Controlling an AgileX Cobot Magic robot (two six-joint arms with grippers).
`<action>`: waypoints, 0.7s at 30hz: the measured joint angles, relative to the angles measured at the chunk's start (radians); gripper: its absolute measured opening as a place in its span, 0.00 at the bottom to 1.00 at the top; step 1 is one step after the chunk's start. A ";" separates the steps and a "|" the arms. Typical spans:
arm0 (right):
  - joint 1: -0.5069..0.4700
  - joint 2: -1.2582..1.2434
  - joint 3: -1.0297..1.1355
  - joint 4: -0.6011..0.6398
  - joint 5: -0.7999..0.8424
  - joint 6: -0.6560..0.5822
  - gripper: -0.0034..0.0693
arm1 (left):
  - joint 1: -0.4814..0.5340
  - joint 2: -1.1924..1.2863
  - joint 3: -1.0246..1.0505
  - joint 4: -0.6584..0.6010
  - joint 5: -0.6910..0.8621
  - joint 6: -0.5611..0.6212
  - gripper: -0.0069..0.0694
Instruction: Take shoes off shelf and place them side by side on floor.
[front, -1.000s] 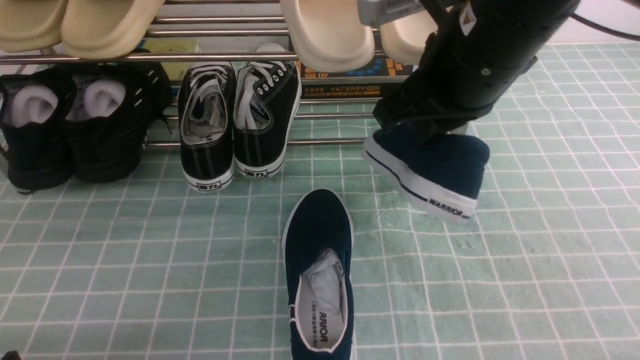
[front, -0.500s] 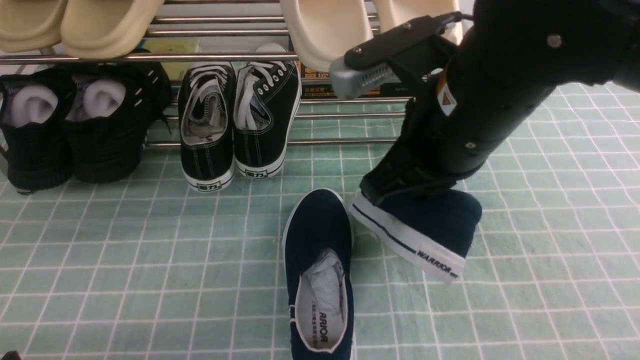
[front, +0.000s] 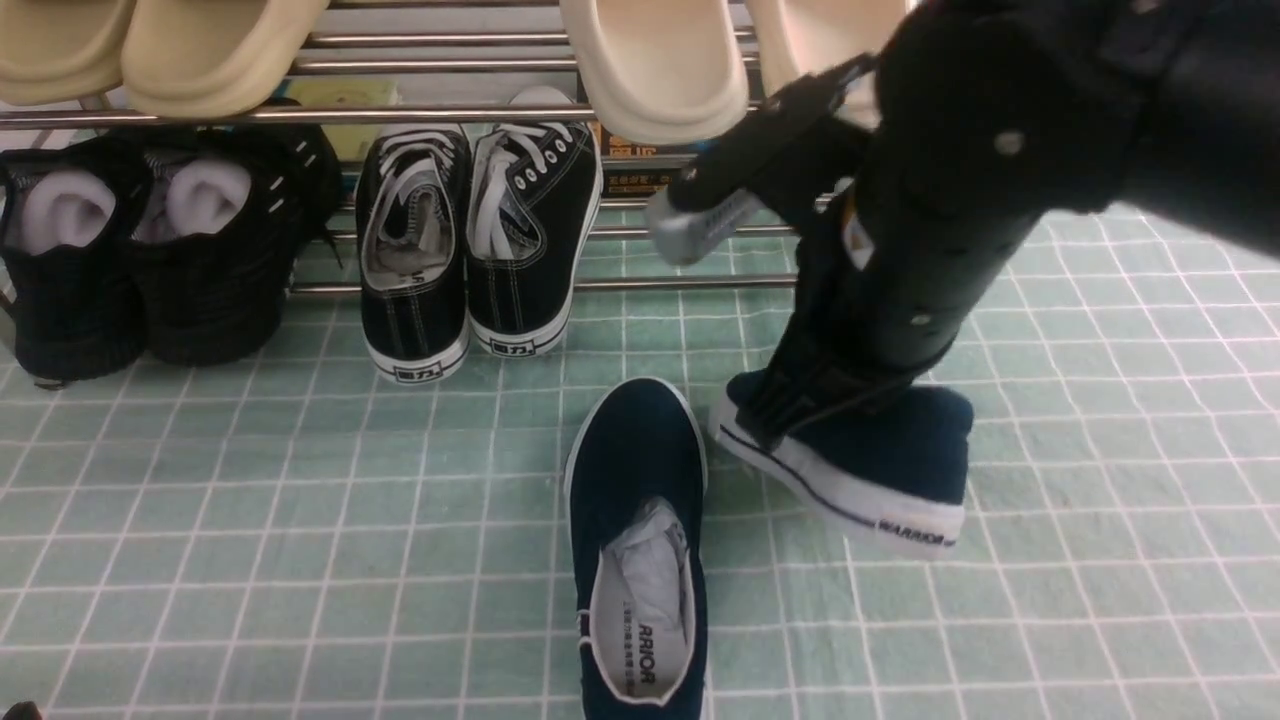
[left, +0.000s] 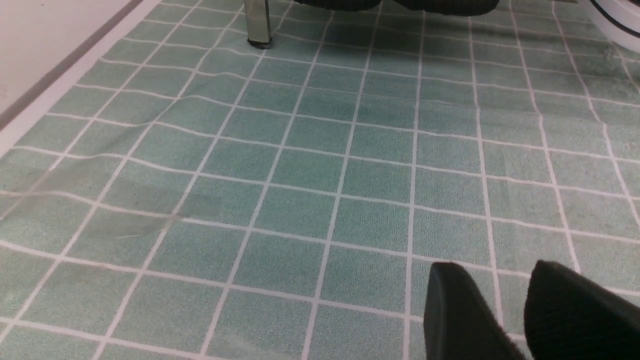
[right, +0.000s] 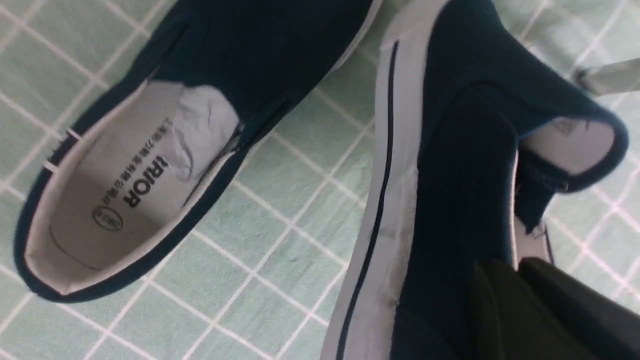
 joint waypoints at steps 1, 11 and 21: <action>0.001 0.024 0.002 0.032 0.008 0.000 0.09 | 0.000 0.000 0.000 0.000 0.000 0.000 0.40; 0.000 0.164 0.002 0.285 0.011 0.000 0.09 | 0.000 0.000 0.000 0.000 0.000 0.000 0.40; 0.013 0.190 0.002 0.416 -0.002 0.039 0.22 | 0.000 0.000 0.000 0.000 0.000 0.000 0.40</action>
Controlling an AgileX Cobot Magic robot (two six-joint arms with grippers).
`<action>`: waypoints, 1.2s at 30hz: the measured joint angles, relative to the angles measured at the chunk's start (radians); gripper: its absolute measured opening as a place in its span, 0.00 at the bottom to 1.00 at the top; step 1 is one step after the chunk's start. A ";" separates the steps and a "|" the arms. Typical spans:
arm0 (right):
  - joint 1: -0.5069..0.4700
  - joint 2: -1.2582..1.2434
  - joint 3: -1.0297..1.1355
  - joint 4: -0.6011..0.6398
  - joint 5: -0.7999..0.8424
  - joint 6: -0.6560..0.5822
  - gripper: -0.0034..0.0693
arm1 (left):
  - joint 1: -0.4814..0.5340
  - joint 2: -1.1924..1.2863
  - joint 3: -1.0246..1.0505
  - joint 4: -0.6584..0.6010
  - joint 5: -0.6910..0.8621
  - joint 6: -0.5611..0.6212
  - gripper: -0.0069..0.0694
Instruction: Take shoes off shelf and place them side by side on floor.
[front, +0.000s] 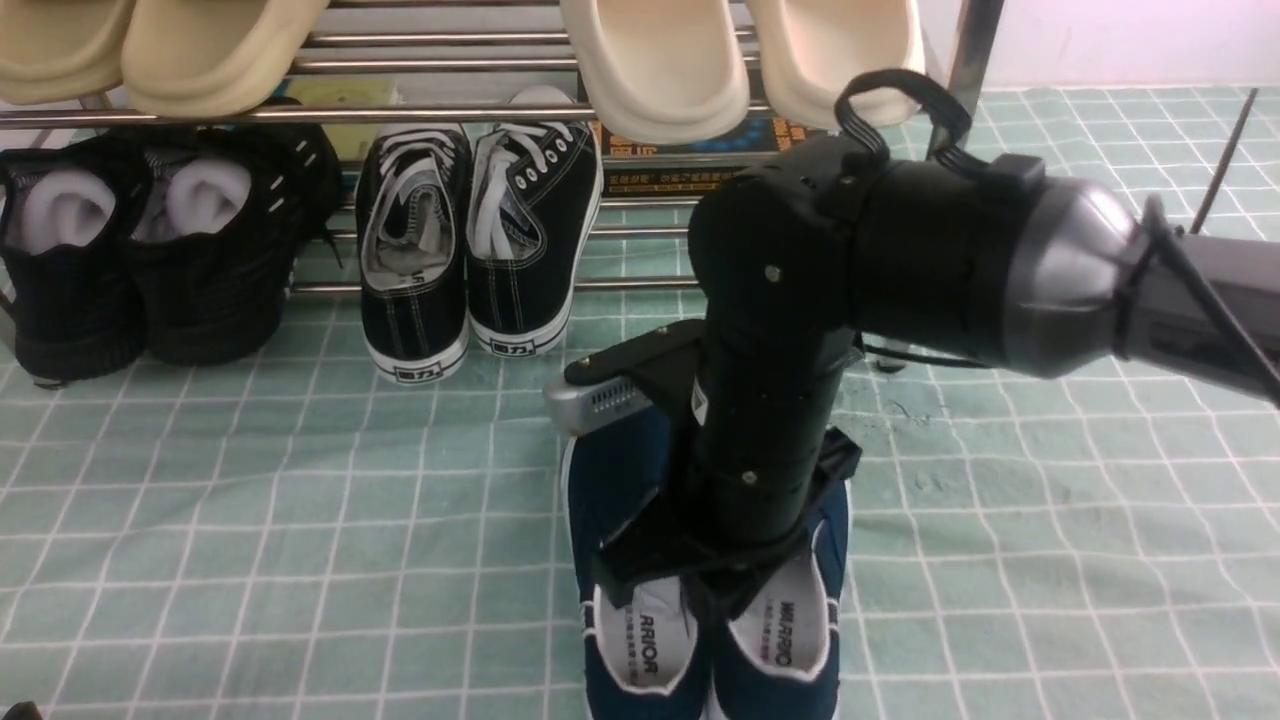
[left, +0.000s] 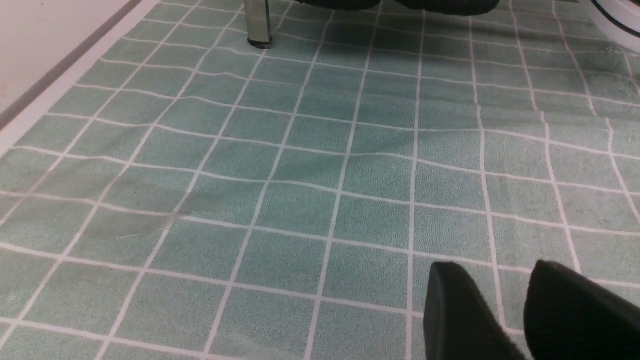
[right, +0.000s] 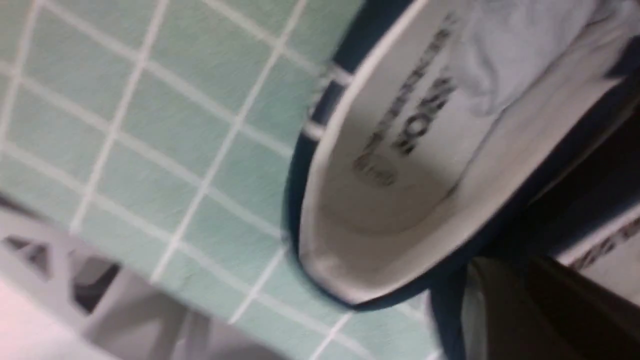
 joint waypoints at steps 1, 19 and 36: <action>0.007 -0.005 0.000 0.020 0.001 0.002 0.26 | 0.000 0.000 0.000 0.000 0.000 0.000 0.40; 0.116 -0.488 0.000 0.029 0.023 0.007 0.44 | 0.000 0.000 0.000 0.000 0.000 0.000 0.40; 0.116 -1.444 0.860 -0.269 -0.630 0.010 0.03 | 0.000 0.000 0.000 0.000 0.000 0.000 0.40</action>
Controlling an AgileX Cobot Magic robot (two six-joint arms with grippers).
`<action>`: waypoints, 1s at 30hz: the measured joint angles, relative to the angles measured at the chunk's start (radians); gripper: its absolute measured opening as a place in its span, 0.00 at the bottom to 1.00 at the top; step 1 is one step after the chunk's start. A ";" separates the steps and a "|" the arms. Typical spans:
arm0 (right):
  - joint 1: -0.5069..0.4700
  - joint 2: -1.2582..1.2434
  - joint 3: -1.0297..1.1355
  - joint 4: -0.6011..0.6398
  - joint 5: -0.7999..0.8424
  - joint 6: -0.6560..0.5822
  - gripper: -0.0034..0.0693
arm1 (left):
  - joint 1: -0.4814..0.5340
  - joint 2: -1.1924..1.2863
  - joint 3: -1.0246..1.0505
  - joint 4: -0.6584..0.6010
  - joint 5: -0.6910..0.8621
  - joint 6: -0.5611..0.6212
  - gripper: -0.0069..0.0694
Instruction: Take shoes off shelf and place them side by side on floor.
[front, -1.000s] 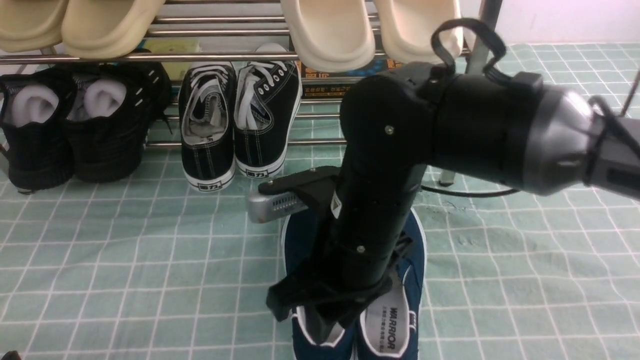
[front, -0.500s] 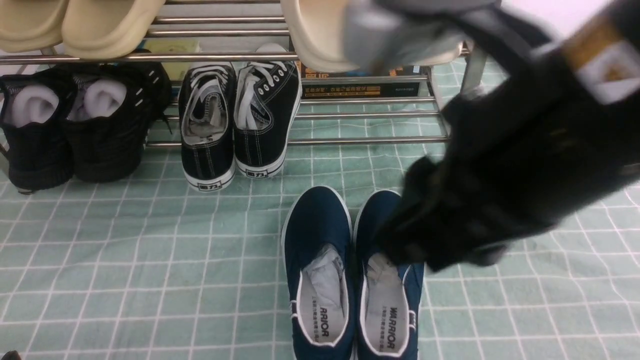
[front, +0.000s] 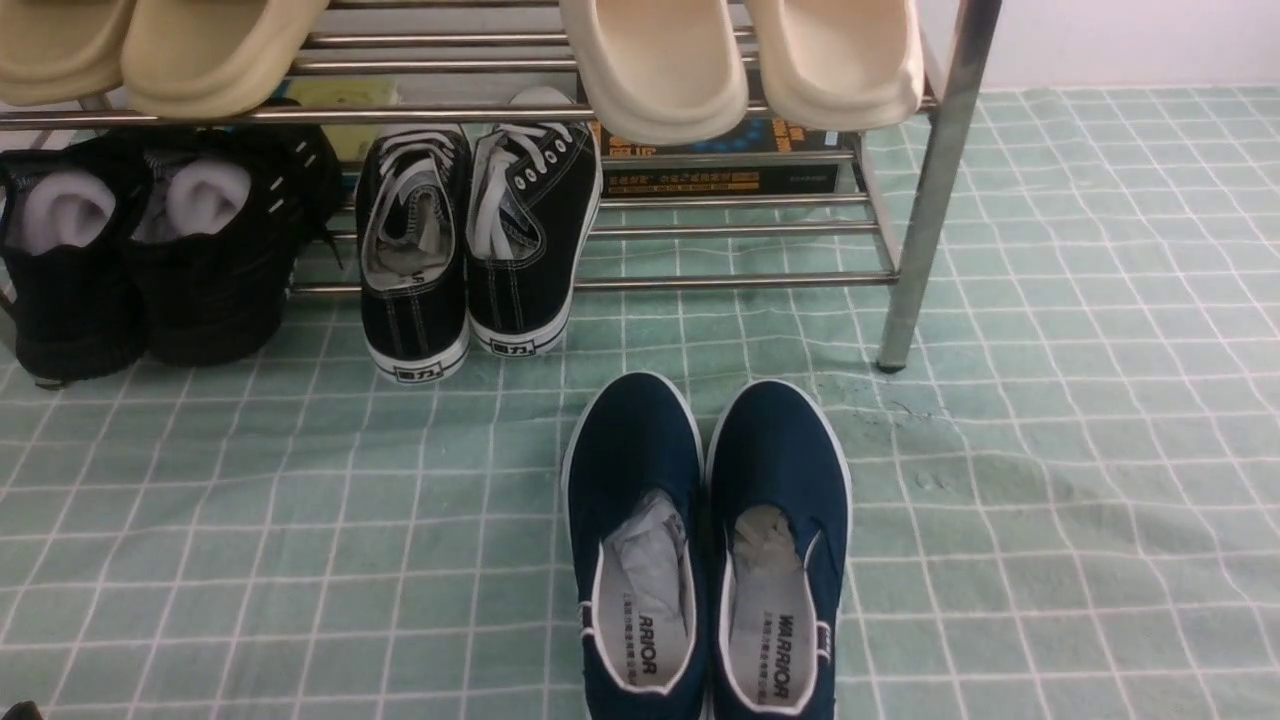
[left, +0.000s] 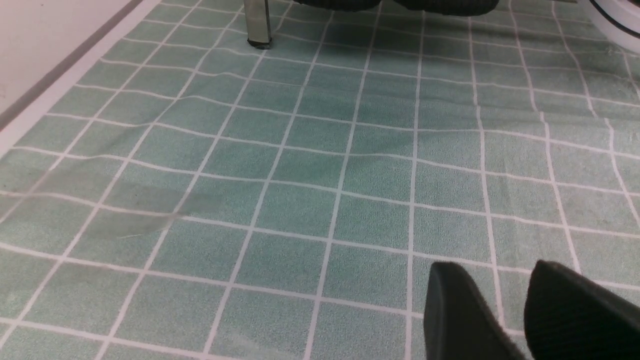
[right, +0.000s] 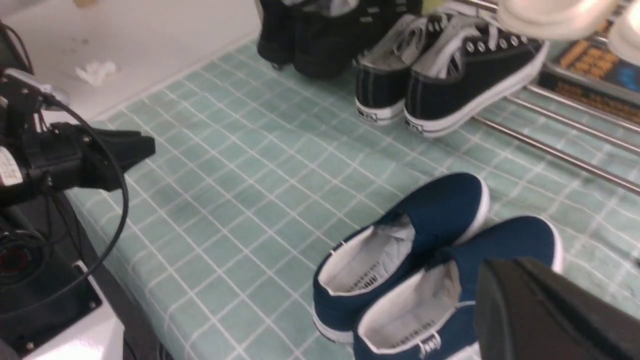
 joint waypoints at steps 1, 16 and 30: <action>0.000 -0.033 0.077 0.010 -0.097 0.000 0.03 | 0.000 0.000 0.000 0.000 0.000 0.000 0.40; 0.000 -0.073 0.303 -0.002 -0.393 0.000 0.04 | 0.000 0.000 0.000 0.000 0.000 0.000 0.40; 0.000 -0.073 0.303 -0.005 -0.395 0.000 0.05 | 0.000 0.000 0.000 0.000 0.000 0.000 0.40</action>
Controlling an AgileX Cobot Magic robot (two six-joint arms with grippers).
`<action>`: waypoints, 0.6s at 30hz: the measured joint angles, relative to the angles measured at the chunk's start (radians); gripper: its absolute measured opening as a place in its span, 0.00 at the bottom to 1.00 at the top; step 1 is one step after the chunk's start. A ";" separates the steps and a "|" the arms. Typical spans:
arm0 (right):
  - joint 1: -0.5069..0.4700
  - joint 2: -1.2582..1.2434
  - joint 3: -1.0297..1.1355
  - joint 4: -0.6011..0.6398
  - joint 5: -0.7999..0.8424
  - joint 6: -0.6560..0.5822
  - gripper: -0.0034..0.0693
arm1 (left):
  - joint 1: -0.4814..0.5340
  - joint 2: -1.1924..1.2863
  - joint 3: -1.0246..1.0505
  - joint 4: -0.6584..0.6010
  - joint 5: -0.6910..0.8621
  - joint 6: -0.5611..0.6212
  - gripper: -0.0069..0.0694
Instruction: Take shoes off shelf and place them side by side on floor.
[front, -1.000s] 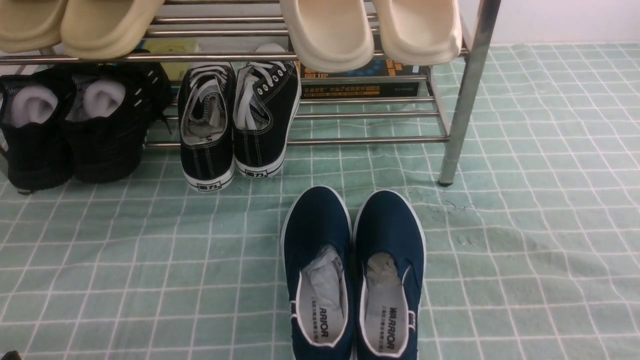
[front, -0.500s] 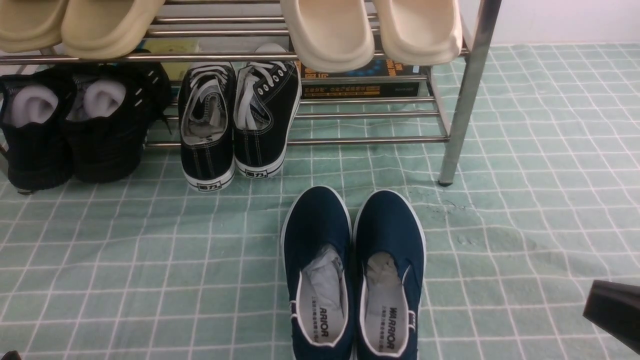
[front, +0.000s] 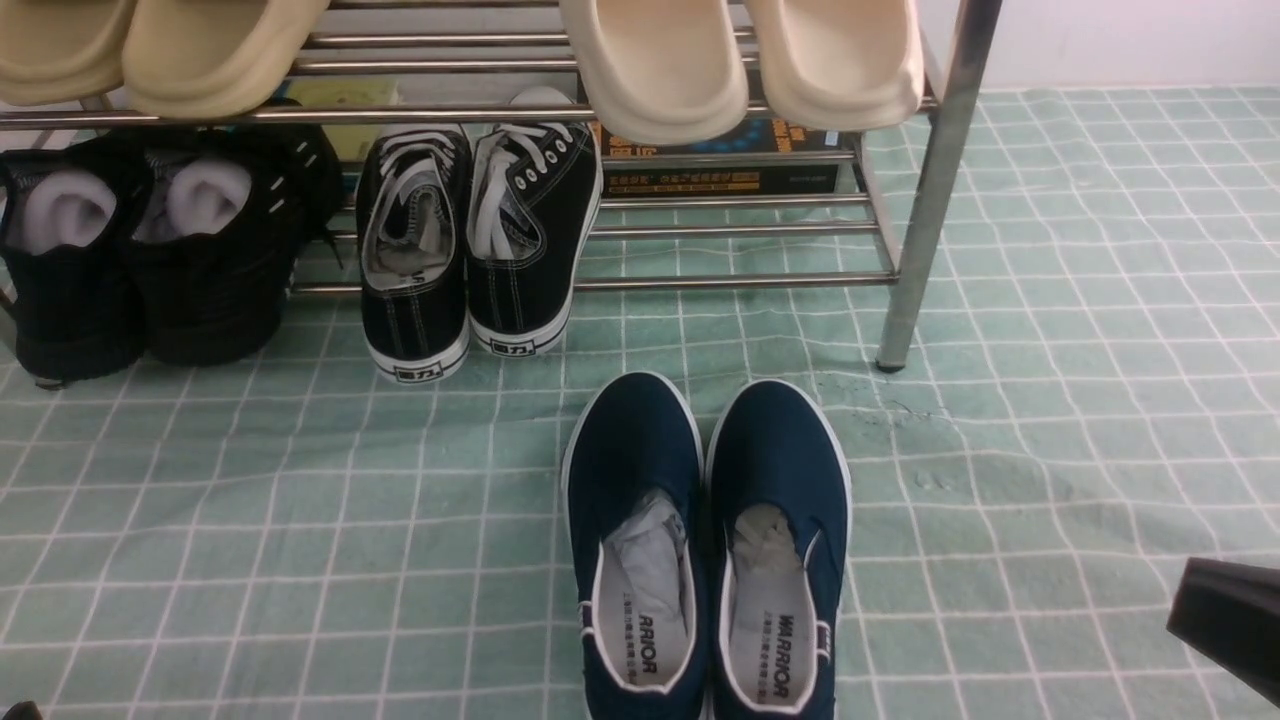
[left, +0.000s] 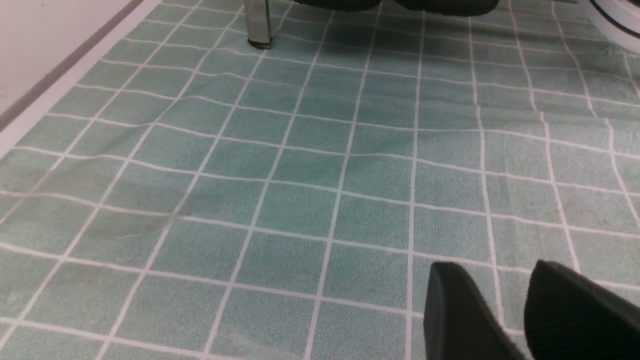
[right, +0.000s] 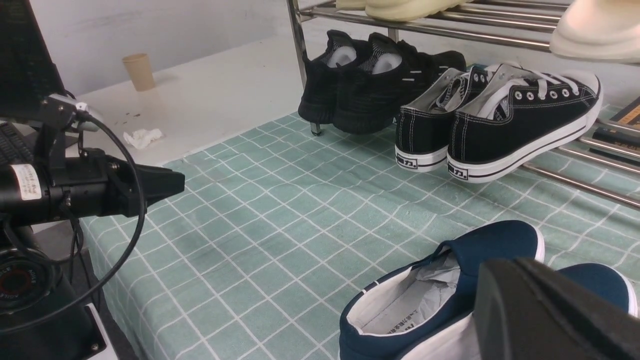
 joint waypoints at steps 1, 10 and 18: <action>0.000 0.000 0.001 -0.006 0.000 0.000 0.05 | 0.000 0.000 0.000 0.000 0.000 0.000 0.40; -0.077 -0.085 0.152 -0.001 -0.009 -0.068 0.05 | 0.000 0.000 0.000 0.000 0.000 0.000 0.40; -0.415 -0.247 0.327 0.056 -0.008 -0.261 0.07 | 0.000 0.000 0.000 0.000 0.000 0.000 0.40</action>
